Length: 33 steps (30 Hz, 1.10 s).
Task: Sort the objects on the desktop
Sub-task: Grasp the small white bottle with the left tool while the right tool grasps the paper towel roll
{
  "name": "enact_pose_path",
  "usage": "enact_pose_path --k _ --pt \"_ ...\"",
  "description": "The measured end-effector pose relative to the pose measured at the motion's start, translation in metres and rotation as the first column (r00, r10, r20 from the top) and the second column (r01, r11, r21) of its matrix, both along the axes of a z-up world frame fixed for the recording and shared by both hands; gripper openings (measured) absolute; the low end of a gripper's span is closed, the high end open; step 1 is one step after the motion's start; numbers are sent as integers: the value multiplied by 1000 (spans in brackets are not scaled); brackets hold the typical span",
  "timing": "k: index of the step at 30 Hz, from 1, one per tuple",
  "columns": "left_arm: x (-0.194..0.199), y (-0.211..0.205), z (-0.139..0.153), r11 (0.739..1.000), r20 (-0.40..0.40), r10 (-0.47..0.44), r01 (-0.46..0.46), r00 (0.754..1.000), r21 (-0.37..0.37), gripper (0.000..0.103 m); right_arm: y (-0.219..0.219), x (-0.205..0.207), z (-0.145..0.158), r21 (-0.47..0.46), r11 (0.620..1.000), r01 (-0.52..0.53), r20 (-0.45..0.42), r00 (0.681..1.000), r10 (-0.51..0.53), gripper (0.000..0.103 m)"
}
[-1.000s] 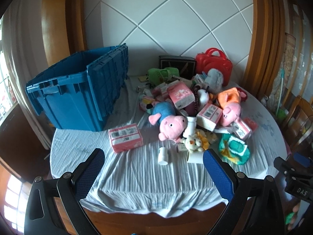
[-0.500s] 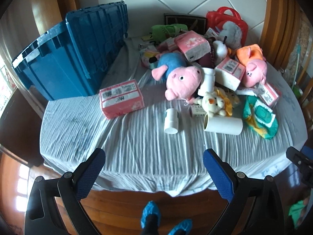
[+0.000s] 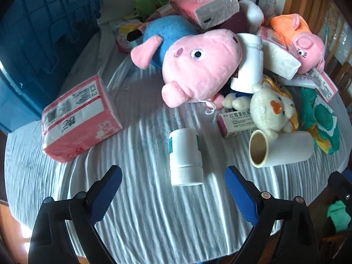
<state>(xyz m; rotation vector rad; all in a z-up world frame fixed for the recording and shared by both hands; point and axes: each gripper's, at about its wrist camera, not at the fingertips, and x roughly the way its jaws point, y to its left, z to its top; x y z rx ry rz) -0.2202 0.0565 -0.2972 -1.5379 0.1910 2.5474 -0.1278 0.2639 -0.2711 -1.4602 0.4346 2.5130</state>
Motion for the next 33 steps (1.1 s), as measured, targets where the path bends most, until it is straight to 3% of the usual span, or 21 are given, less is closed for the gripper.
enact_pose_path --k 2,3,4,6,7,12,17,24,31,32,33 --pt "-7 1 -13 1000 13 -24 24 1000 -2 89 -8 -6 -8 -3 1000 7 -1 1000 -7 103" --pt "-9 2 -20 999 19 -34 34 999 -14 73 -12 -8 -12 -4 1000 11 -2 1000 -11 103" --pt "-10 0 -23 999 16 -44 44 999 -2 68 -16 -11 -15 -5 1000 14 -2 1000 -14 103" --pt "-10 -4 -25 998 10 -62 62 998 21 39 -23 -17 -22 -8 1000 11 7 1000 -11 103" --pt "-9 -6 -25 998 4 -67 67 998 13 36 -26 -20 -25 -10 1000 9 12 1000 -9 103" --pt "-7 -9 -31 997 -16 -82 82 997 -1 36 -39 -38 -26 6 1000 -5 -20 1000 6 103" --pt "-8 -6 -35 997 -16 -74 74 997 6 37 -50 -56 -34 46 999 -21 6 1000 21 103" --pt "-11 -9 -42 999 -20 -44 44 999 4 61 -58 -67 -34 77 996 -41 -12 999 42 103" --pt "-13 0 -47 998 -25 -56 56 998 11 62 -66 -81 -38 163 984 -76 -4 997 78 103" --pt "-13 2 -48 998 -28 -62 63 998 11 61 -67 -82 -42 162 983 -85 0 996 86 103" --pt "-12 4 -48 998 -31 -68 69 997 12 52 -65 -84 -47 146 985 -89 15 996 87 103"
